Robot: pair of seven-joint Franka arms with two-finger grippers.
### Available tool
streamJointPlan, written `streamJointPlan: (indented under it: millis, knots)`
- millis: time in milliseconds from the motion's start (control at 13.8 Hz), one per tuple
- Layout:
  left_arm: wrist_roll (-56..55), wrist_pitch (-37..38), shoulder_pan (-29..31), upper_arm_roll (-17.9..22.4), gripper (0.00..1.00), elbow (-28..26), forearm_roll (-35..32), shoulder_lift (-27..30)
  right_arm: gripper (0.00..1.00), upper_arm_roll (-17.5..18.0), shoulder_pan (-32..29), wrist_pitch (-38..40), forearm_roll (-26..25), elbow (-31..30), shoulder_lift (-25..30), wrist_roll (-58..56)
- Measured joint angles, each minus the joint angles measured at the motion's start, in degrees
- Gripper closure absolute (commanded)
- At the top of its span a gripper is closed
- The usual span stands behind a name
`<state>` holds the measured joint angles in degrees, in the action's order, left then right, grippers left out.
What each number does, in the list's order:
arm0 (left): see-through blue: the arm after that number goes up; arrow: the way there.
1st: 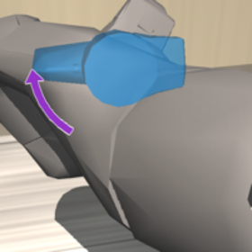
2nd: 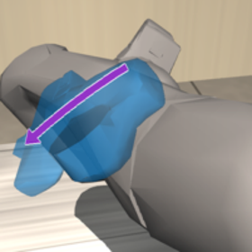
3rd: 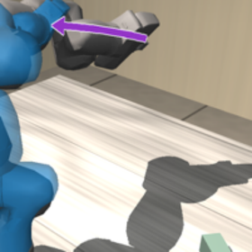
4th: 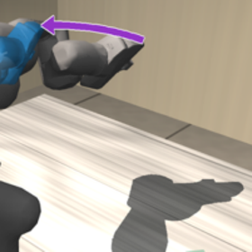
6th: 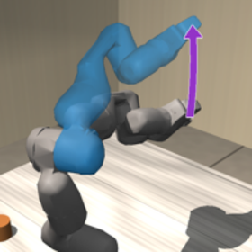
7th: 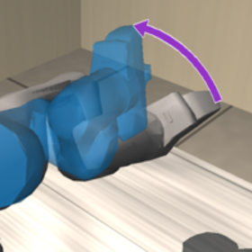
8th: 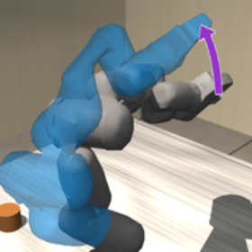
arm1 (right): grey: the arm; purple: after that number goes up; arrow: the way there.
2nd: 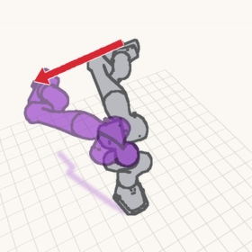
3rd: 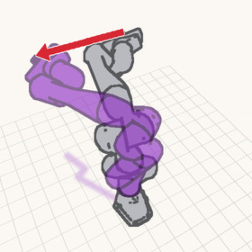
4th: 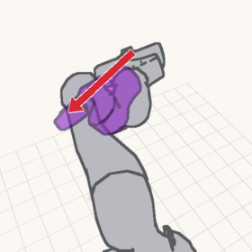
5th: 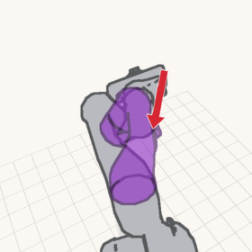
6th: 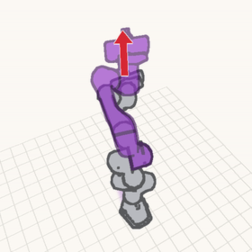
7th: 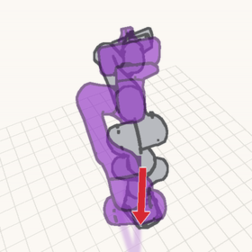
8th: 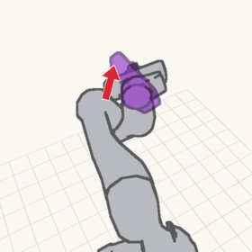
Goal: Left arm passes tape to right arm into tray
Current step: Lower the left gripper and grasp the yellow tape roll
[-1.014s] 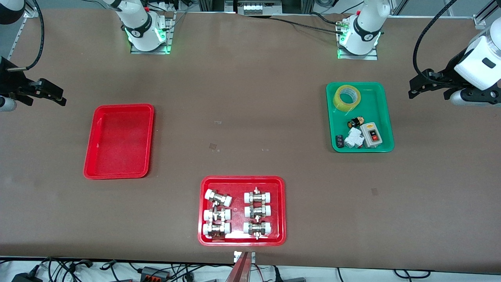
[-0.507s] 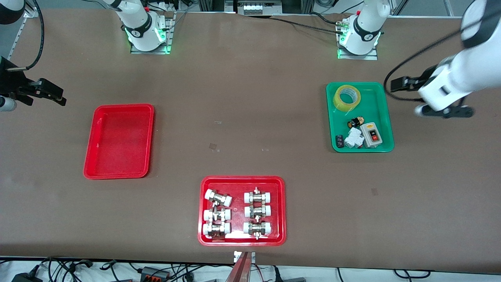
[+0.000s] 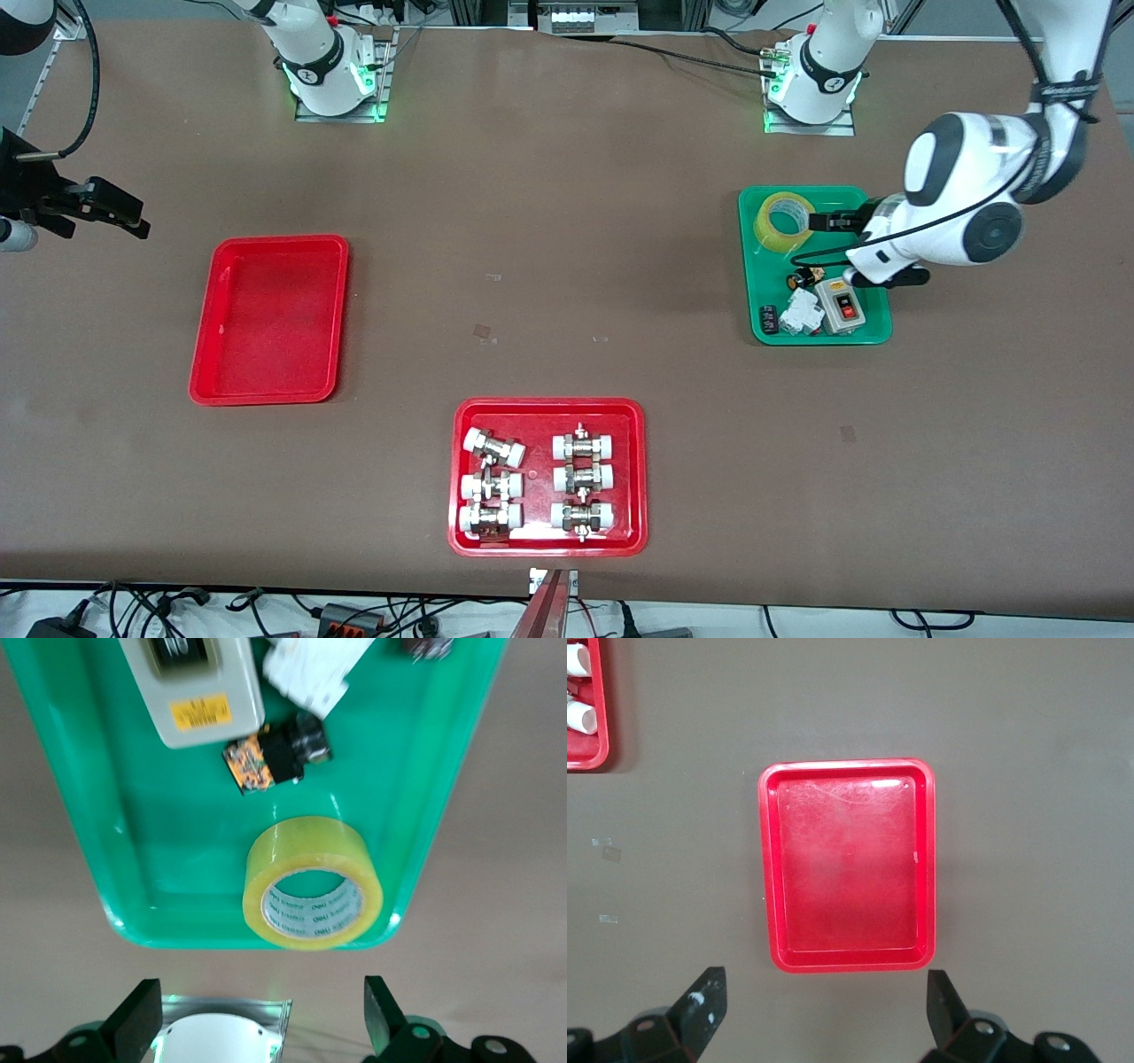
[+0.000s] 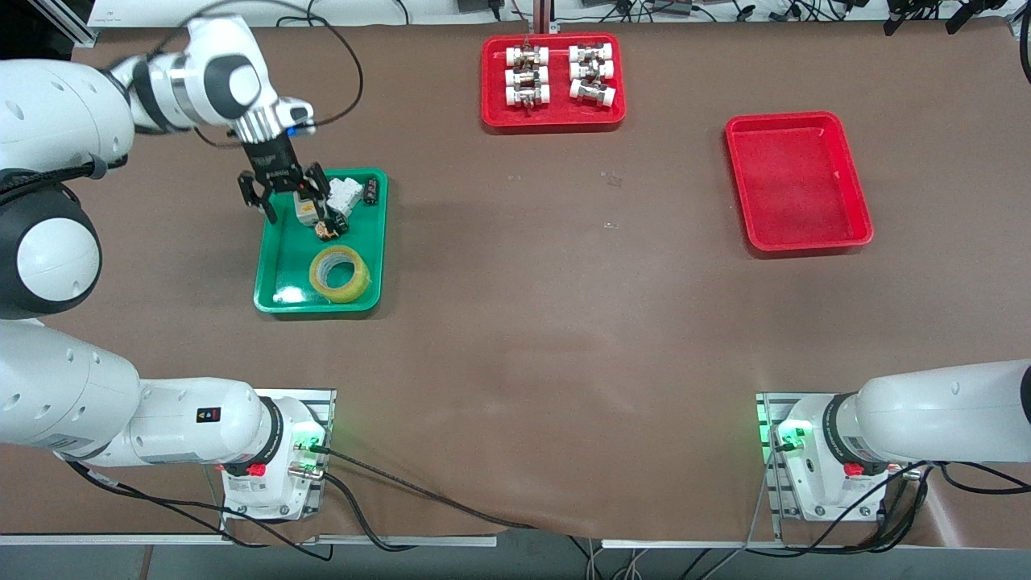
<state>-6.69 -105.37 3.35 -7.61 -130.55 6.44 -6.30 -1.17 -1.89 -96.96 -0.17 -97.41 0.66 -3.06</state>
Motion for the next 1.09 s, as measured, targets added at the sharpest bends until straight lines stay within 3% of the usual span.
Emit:
streamJointPlan:
  millis: [435, 797, 1087]
  knots:
    - [-0.09, -13.18, 0.43, -0.01, 0.02, -11.18, 0.30, -1.17, 0.00, 0.00, -0.02, 0.00, 0.00, 0.00, -0.01, 0.00]
    - [-0.01, -15.56, 3.22, 0.01, 0.52, -12.09, 0.61, -4.09, 0.00, 0.01, -0.03, 0.00, 0.00, 0.00, -0.01, 0.00]
    - [0.03, -15.69, 3.26, -0.08, 0.74, -12.10, 3.95, -4.73, 0.00, 0.03, -0.03, -0.01, 0.00, 0.00, -0.01, 0.00]
